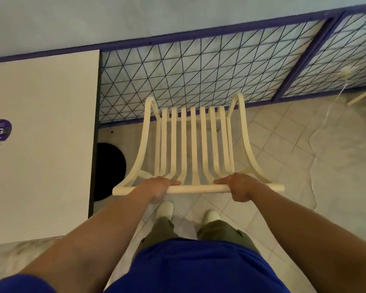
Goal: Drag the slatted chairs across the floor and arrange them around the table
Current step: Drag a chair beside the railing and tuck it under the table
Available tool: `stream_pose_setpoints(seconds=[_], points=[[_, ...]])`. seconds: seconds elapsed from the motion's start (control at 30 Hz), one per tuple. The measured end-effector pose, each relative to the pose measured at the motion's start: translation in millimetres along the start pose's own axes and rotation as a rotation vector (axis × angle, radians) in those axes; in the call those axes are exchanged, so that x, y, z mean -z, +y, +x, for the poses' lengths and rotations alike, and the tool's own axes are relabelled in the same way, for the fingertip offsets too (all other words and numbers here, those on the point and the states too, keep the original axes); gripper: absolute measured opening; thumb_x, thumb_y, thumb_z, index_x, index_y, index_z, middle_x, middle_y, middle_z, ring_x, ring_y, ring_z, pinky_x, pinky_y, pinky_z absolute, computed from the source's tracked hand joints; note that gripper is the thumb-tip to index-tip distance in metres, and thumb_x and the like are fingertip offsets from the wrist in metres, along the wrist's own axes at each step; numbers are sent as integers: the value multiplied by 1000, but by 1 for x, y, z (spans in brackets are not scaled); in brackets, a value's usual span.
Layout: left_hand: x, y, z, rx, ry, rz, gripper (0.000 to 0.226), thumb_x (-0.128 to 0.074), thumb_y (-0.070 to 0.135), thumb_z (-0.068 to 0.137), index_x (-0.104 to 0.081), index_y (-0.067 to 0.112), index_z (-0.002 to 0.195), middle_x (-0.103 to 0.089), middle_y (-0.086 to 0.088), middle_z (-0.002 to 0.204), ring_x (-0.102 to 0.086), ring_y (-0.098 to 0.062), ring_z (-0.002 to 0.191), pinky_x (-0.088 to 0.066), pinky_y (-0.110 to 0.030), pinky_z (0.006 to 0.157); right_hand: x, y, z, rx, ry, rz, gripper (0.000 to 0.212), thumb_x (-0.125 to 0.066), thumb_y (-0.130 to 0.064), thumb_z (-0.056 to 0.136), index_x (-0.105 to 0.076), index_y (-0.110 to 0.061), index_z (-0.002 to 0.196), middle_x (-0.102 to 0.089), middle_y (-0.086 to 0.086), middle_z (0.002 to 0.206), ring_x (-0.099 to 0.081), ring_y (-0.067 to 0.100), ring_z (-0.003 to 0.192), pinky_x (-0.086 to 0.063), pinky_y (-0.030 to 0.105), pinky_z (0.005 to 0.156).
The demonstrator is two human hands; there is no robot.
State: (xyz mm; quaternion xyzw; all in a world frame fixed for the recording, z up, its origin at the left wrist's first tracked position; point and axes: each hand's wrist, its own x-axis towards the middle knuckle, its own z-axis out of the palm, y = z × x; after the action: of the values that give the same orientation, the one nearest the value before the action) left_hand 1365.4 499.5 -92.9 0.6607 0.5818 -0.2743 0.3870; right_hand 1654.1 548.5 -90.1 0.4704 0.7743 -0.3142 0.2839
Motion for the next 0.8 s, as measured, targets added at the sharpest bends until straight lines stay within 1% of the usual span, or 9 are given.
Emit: stream_pose_setpoints(seconds=[0.07,0.13,0.23,0.33,0.47,0.53,0.67,0.8], points=[[-9,11,-1,16,20,-30,83,-48,-1,97,-22,53,155,-54,-6,131,-58,-23,102,-50,-33,86,0,10,-5,23,-1,-24,74,-60,-10,94,-32,-47,152,-54,2,135,-56,23,116,-46,38,102],[-17,22,-1,32,28,-47,85,-48,-2,97,-21,53,155,-55,-4,128,-55,-19,94,-50,-32,84,0,20,-8,31,1,-42,74,-60,-10,94,-32,-46,153,-54,2,135,-56,23,115,-45,38,102],[-22,37,-5,53,59,-50,85,-50,-1,97,-21,55,154,-56,-3,122,-52,-16,87,-47,-30,76,-2,29,-12,43,0,-74,75,-60,-9,94,-31,-46,153,-55,3,136,-57,23,115,-45,39,103],[-25,40,-6,84,81,-59,84,-51,1,98,-22,58,152,-55,2,112,-51,-12,77,-44,-29,69,-3,31,-13,39,-3,-82,76,-60,-10,94,-30,-47,153,-55,3,136,-57,23,115,-46,40,104],[-25,39,-9,97,88,-46,84,-52,2,97,-23,59,151,-58,2,116,-50,-10,73,-42,-27,62,-3,30,-11,16,-11,-74,77,-61,-10,94,-30,-49,152,-55,2,135,-58,23,113,-47,40,103],[-24,39,-11,84,92,-41,82,-53,4,97,-23,57,152,-58,1,119,-50,-11,75,-41,-27,63,-2,29,-11,4,-27,-75,78,-61,-10,93,-30,-51,152,-55,3,135,-58,23,113,-48,40,102],[-24,42,-12,66,110,-40,84,-58,3,96,-23,52,154,-59,-1,127,-52,-14,84,-45,-27,71,-2,27,-12,-30,-31,-66,74,-59,-13,94,-31,-52,150,-54,1,137,-58,23,114,-48,39,103],[-23,41,-9,21,85,-64,86,-58,-2,95,-24,48,156,-58,-4,127,-54,-16,88,-45,-28,74,-3,22,-12,-60,-34,-86,67,-61,-32,93,-32,-51,150,-54,-1,141,-58,21,116,-46,39,104]])
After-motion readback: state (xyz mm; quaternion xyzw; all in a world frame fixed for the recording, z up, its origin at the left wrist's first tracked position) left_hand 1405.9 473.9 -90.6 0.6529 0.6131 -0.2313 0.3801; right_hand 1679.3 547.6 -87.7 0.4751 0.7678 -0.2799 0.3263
